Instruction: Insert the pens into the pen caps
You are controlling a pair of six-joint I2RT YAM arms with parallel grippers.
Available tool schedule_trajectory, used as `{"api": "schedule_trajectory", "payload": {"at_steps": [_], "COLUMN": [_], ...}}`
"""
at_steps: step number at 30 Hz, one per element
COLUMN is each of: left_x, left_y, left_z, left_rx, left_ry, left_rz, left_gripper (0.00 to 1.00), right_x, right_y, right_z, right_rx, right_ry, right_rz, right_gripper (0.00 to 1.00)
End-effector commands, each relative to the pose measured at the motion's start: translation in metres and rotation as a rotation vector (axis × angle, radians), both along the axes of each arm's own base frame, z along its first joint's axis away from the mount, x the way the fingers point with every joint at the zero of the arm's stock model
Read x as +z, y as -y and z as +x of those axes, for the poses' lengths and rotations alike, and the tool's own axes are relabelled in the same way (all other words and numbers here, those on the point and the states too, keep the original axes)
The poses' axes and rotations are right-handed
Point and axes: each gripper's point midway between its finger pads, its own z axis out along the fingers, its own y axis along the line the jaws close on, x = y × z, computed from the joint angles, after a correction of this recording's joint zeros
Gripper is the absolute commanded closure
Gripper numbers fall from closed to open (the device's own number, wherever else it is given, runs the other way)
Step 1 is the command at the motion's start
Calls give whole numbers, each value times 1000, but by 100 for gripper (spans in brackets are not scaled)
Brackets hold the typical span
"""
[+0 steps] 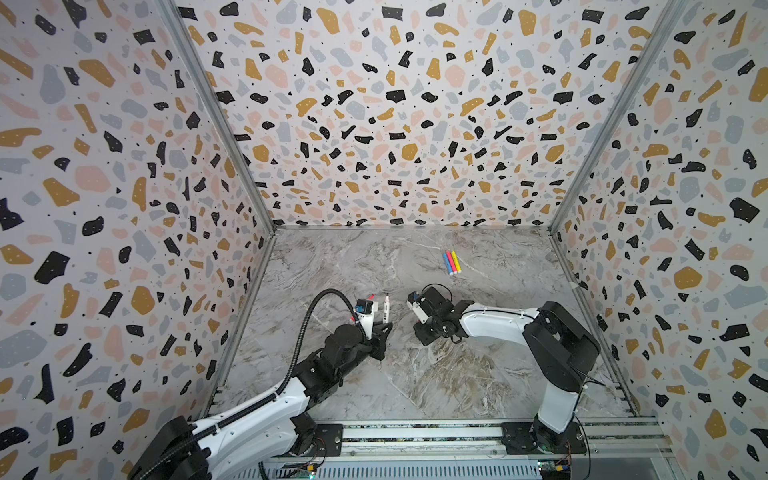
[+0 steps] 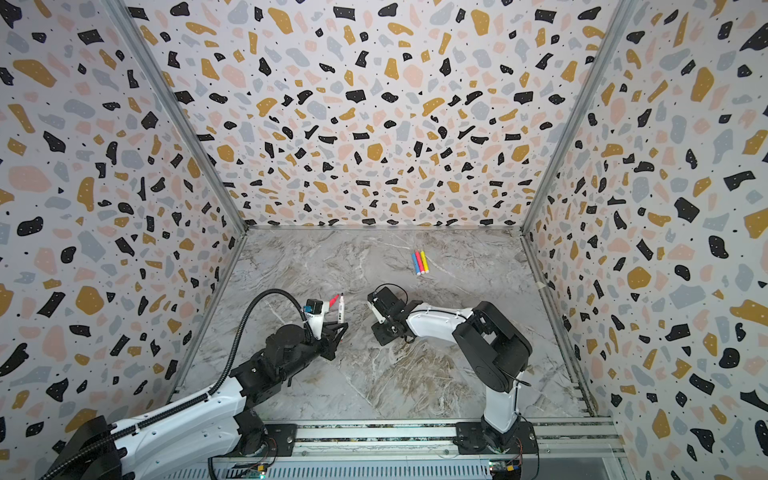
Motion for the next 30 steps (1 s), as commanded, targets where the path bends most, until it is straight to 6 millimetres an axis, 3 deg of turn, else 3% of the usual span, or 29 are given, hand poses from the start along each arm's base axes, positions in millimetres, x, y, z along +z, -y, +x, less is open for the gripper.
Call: {"api": "schedule_trajectory", "payload": {"at_steps": [1, 10, 21, 30], "left_x": [4, 3, 2, 0], "left_y": [-3, -4, -8, -9], "left_z": [3, 5, 3, 3], "left_rx": [19, 23, 29, 33], "left_ry": [18, 13, 14, 11], "left_rz": [-18, -20, -23, -20], "left_gripper": [100, 100, 100, 100], "right_x": [1, 7, 3, 4], "right_y": [14, -4, -7, -12], "right_z": [7, 16, 27, 35], "right_rx": [-53, 1, -20, -25], "right_ry": [-5, -7, -26, -23], "right_rz": [-39, -8, -31, -47], "right_gripper": [65, 64, 54, 54]}}
